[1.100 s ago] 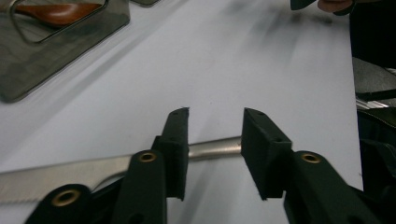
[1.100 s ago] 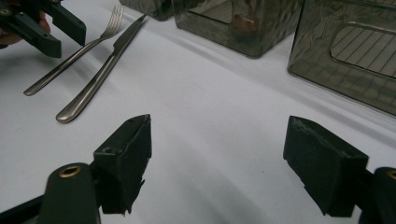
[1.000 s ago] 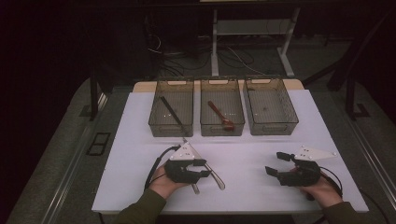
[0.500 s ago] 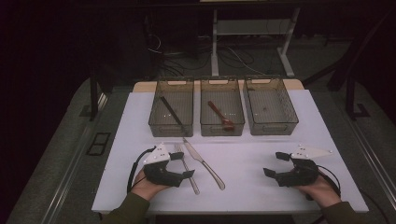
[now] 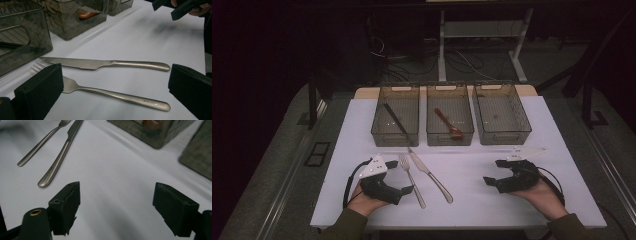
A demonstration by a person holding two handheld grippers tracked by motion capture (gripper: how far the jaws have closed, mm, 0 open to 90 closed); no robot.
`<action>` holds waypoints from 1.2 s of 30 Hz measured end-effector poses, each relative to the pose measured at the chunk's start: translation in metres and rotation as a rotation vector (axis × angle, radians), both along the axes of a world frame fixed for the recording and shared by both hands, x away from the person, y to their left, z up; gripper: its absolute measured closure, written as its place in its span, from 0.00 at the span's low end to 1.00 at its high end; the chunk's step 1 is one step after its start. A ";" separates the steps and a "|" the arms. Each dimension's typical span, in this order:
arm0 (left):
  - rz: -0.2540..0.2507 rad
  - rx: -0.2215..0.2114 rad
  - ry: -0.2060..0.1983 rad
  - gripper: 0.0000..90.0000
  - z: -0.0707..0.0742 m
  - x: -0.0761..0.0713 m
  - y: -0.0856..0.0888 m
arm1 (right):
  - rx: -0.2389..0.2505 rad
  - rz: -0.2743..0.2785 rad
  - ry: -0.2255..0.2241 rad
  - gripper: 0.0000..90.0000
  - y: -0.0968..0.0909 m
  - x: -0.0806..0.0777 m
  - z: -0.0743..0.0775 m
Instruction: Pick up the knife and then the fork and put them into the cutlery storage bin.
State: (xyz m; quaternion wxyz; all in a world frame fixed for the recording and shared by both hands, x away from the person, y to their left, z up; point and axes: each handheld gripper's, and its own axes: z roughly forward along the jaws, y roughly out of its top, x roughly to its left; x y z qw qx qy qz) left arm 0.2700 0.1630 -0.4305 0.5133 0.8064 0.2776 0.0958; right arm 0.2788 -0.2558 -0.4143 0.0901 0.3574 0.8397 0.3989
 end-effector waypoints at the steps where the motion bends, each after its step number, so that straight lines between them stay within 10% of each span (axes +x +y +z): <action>1: 0.003 0.003 -0.001 0.00 0.000 0.000 0.000 | -0.006 0.007 0.007 0.24 0.005 0.002 0.001; 36: -0.013 0.010 0.011 0.00 0.000 -0.002 -0.001 | -0.129 0.099 0.198 0.47 0.101 0.056 0.024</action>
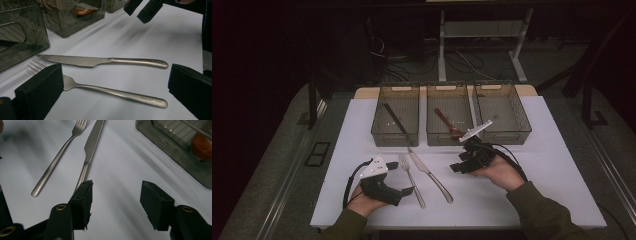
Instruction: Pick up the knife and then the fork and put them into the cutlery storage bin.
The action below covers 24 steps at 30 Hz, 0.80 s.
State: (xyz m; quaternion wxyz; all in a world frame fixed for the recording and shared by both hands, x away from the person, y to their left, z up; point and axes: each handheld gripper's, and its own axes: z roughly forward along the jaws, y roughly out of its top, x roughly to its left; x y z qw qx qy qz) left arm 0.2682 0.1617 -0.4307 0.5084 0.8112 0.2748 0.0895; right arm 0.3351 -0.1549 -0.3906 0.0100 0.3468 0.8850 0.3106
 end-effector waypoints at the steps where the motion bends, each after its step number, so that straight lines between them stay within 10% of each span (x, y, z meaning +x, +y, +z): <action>1: 0.001 -0.002 0.000 0.00 0.000 0.000 0.000 | -0.010 0.003 0.009 0.48 0.004 0.001 0.000; 24: -0.005 -0.005 -0.002 0.00 0.001 0.000 0.001 | -0.257 0.120 0.146 0.73 0.088 0.013 -0.021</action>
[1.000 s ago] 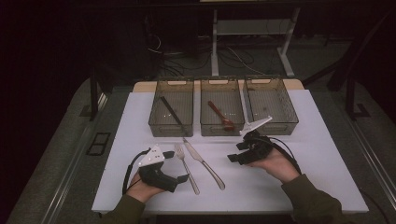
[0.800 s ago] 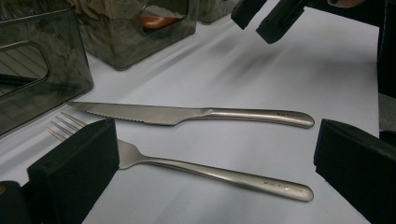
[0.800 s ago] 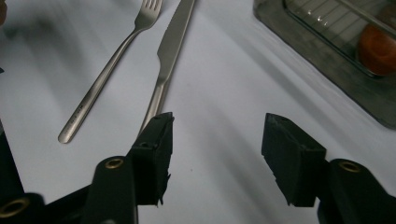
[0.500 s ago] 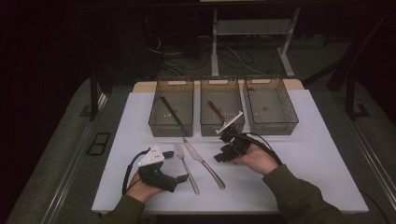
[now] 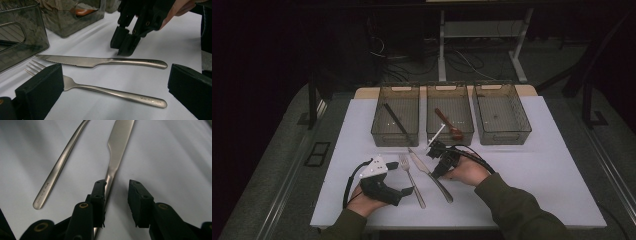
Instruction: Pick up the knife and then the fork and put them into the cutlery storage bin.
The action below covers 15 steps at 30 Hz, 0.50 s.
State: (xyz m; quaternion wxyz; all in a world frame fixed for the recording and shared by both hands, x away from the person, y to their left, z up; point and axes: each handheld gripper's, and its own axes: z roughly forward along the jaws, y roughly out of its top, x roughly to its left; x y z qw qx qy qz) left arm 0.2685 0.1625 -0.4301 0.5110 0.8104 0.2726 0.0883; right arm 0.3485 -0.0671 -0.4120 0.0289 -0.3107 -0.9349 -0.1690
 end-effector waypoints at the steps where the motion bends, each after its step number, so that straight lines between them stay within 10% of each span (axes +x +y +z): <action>1: 0.000 0.000 0.001 0.00 0.000 0.000 0.000 | -0.010 0.001 0.010 0.74 0.003 0.000 -0.001; 15: -0.004 0.000 0.000 0.00 0.001 0.000 0.000 | -0.170 0.040 -0.004 0.84 0.029 -0.004 -0.007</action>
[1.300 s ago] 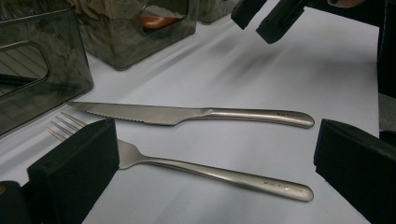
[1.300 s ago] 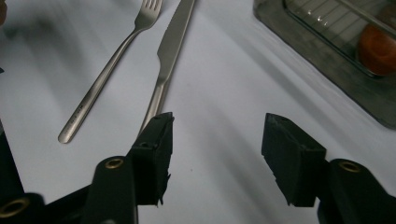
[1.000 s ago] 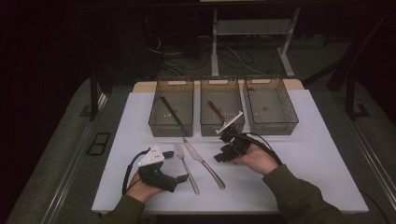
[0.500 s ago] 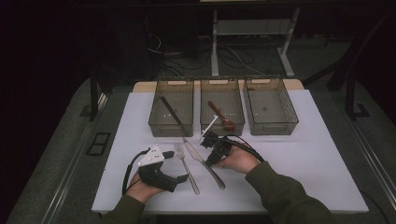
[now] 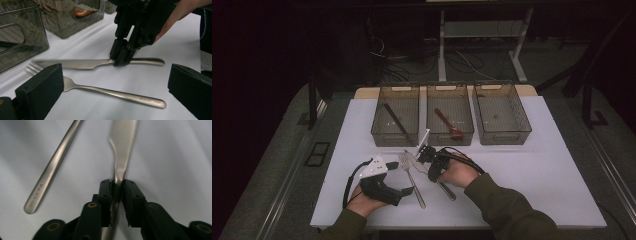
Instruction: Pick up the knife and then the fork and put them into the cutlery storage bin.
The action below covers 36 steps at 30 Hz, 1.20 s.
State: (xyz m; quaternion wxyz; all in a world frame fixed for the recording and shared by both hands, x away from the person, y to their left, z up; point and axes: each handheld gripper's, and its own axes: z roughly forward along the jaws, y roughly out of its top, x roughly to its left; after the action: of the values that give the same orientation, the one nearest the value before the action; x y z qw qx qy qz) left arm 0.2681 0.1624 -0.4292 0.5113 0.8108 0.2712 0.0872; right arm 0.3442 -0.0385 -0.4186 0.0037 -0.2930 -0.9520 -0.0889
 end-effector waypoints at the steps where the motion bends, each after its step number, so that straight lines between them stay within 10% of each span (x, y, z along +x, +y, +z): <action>1: 0.001 -0.002 0.000 0.00 0.000 0.000 0.000 | -0.014 0.008 -0.012 0.86 0.001 0.000 0.000; 11: 0.004 -0.004 0.000 0.00 0.000 0.000 0.001 | 0.008 0.012 -0.011 0.87 -0.003 0.001 0.000; 36: 0.003 -0.005 0.001 0.00 0.000 0.000 0.001 | 0.416 -0.107 -0.091 0.87 -0.095 0.000 0.027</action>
State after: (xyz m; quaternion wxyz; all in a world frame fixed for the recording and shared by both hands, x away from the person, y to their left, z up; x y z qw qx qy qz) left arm 0.2682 0.1633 -0.4287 0.5132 0.8091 0.2726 0.0870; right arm 0.3446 -0.1337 -0.3917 0.0162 -0.3317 -0.8954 -0.2967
